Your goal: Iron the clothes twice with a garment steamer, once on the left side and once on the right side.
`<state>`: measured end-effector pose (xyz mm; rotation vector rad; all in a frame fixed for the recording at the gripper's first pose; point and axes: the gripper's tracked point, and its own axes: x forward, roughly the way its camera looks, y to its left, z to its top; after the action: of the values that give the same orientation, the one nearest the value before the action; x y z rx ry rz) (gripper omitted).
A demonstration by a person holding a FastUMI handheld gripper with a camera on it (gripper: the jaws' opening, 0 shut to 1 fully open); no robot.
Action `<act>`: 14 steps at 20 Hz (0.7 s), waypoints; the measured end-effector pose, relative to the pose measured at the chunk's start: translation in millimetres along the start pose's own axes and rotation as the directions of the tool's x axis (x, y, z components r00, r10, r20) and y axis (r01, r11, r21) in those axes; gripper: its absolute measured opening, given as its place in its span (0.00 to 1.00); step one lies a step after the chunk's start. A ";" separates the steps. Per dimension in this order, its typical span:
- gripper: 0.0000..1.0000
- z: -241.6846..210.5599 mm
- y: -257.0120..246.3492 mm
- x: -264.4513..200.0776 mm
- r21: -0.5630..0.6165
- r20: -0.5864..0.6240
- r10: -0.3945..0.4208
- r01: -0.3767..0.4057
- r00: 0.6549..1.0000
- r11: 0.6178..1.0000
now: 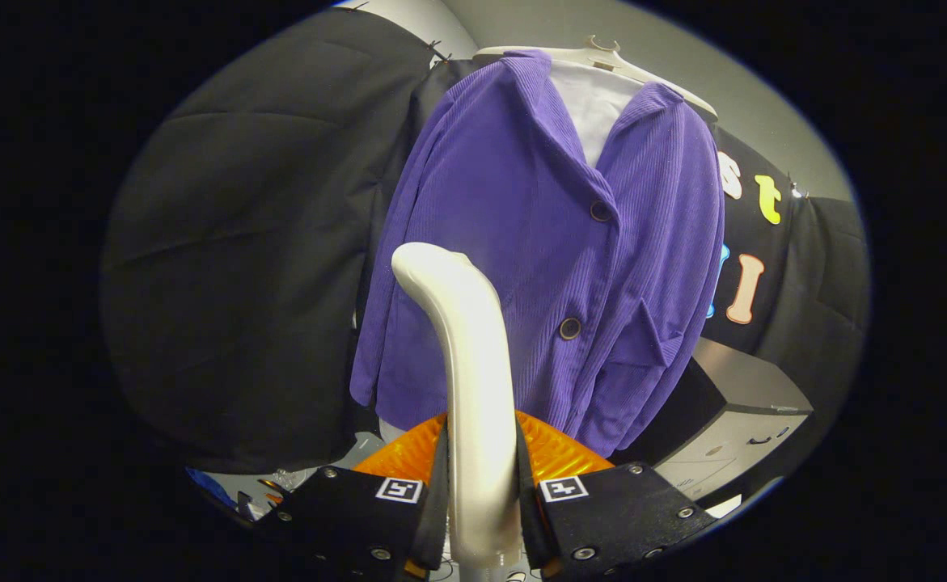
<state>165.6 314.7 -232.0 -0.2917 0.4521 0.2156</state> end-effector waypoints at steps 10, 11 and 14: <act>0.39 -77.4 -14.3 -8.5 0.024 -0.189 0.063 -0.060 0.980 0.998; 0.39 -84.3 -18.5 -11.8 0.050 -0.215 0.075 -0.066 0.974 0.997; 0.39 -92.5 -27.9 -31.6 0.130 -0.263 0.141 -0.109 0.954 0.985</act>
<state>108.6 254.3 -290.6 -0.1801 0.7538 0.2738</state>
